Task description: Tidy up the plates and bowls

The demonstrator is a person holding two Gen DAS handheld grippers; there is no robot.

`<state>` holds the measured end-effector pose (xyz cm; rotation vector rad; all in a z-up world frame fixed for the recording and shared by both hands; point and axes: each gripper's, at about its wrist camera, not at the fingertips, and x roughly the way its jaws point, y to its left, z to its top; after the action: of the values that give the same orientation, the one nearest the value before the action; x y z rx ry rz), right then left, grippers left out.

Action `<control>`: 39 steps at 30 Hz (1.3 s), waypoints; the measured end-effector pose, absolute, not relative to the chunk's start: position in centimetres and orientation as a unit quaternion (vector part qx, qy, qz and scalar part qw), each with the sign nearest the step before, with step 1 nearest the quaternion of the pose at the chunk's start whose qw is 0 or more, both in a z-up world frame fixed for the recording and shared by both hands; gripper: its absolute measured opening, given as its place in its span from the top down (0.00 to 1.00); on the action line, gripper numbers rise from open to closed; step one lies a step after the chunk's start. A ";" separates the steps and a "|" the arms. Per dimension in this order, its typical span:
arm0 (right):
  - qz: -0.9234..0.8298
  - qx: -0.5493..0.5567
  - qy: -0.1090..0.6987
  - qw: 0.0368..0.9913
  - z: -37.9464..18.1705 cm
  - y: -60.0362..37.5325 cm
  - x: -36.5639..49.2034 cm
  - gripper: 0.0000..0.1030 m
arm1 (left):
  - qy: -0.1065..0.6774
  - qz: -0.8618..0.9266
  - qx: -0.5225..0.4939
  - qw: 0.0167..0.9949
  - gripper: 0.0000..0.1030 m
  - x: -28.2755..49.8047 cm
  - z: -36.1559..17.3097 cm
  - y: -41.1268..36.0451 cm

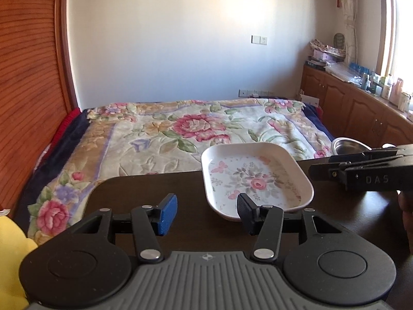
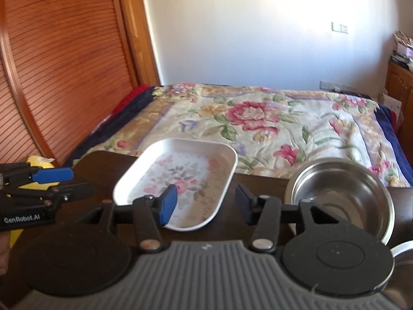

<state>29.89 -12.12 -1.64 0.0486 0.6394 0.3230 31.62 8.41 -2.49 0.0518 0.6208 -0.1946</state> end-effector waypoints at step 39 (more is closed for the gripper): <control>0.138 0.108 0.345 0.922 -5.3 -12.9 32.6 0.90 | 0.361 -0.119 0.008 0.925 0.90 37.7 -6.2 7.7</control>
<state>32.63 -12.87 -5.26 0.2222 0.7087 0.2841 37.71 7.70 -6.24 0.0169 0.7417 -0.2442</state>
